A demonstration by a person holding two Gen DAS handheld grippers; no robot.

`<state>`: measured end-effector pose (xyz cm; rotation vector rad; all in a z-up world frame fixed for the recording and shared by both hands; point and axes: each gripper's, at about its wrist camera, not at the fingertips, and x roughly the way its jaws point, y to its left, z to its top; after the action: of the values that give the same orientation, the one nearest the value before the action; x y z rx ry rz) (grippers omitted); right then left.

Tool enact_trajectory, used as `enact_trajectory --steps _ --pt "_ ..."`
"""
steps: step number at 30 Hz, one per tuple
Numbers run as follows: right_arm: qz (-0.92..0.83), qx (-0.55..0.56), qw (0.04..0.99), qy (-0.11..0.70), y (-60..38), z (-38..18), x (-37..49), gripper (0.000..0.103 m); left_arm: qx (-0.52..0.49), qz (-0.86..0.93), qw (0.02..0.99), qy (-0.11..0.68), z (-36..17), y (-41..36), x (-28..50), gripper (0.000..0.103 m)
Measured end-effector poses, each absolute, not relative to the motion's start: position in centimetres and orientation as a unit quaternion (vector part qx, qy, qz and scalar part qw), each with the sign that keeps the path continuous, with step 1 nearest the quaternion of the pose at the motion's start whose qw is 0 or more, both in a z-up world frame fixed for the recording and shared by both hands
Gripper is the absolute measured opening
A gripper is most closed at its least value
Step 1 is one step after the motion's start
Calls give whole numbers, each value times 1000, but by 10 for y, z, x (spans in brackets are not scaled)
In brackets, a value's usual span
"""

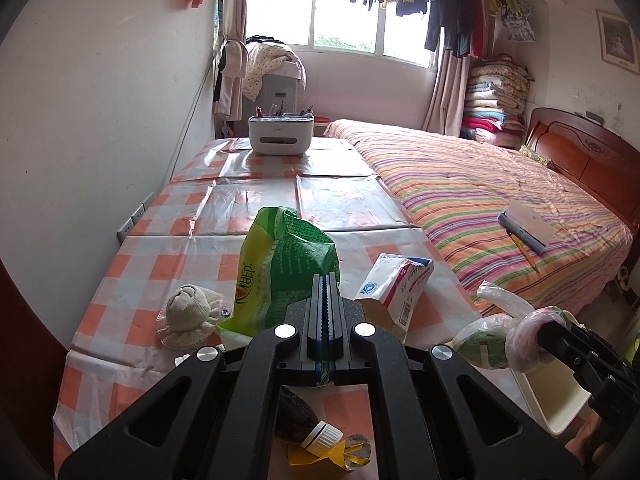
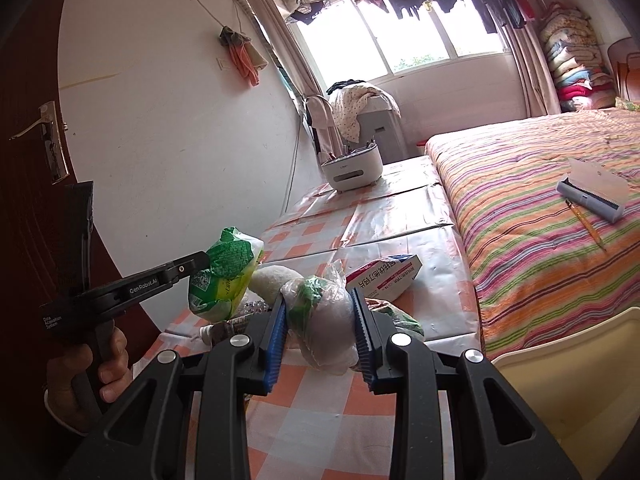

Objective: Collect trash
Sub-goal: 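Grasp the green snack bag with the left tool while the right tool grasps a plastic bag, then drop the plastic bag and green snack bag into the cream bin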

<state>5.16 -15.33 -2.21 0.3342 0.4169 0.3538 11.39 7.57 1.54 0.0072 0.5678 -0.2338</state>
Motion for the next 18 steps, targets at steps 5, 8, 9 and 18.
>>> enact_trajectory --steps 5,8,9,18 --pt "158 168 953 195 -168 -21 42 30 7 -149 951 269 23 52 102 1" --pt "148 171 956 188 -177 -21 36 30 9 -167 949 266 25 38 96 1" --pt "145 172 956 186 -179 -20 34 30 9 -174 948 266 26 34 95 1" --pt "110 181 964 163 -208 -15 13 30 4 -228 936 270 27 2 86 1"
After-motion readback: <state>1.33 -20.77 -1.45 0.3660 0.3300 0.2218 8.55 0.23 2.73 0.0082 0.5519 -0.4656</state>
